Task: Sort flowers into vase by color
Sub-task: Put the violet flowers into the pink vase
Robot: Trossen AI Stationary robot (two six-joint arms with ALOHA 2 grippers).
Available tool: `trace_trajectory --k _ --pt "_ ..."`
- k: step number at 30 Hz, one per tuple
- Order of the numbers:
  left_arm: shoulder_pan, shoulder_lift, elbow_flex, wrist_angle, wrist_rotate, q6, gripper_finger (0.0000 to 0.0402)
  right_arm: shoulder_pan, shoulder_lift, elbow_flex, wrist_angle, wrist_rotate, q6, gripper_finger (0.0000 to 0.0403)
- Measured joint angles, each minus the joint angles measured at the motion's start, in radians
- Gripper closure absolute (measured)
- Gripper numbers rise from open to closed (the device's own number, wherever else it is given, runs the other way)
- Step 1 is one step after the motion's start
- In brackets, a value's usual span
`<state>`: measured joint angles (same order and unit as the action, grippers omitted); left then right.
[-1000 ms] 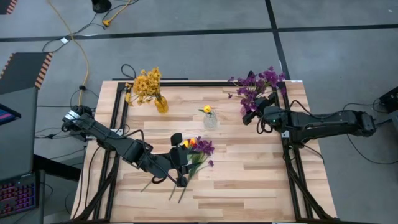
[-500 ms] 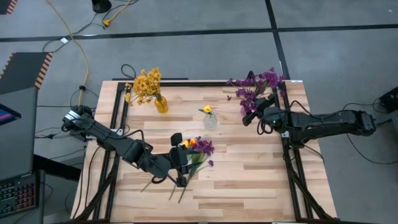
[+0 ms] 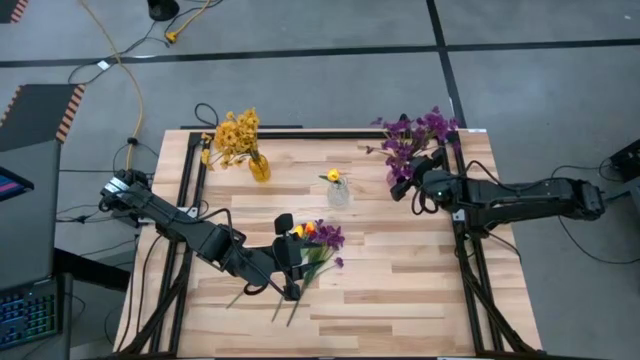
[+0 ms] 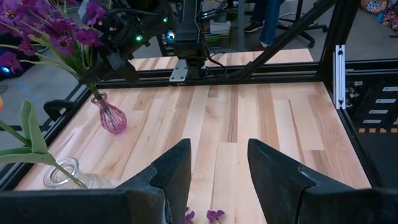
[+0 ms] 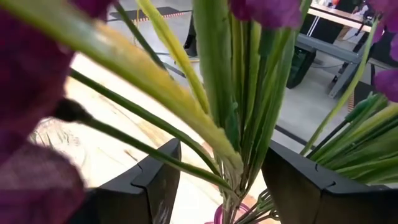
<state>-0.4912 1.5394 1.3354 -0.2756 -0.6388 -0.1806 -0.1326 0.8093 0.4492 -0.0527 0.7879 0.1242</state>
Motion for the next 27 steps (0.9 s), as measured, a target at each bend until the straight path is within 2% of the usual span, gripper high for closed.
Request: trace_trajectory --k 9,19,27 --pt "0.0 0.0 0.0 0.0 0.0 0.0 0.0255 0.0 0.0 0.0 0.0 0.0 -0.032 0.0159" --pt "0.0 0.0 0.0 0.0 0.0 0.0 0.0255 0.002 0.0 0.0 -0.001 0.0 -0.154 0.0159" --pt "0.0 0.0 0.0 0.0 0.0 0.0 0.0255 0.002 0.0 0.0 -0.001 0.0 -0.159 0.0159"
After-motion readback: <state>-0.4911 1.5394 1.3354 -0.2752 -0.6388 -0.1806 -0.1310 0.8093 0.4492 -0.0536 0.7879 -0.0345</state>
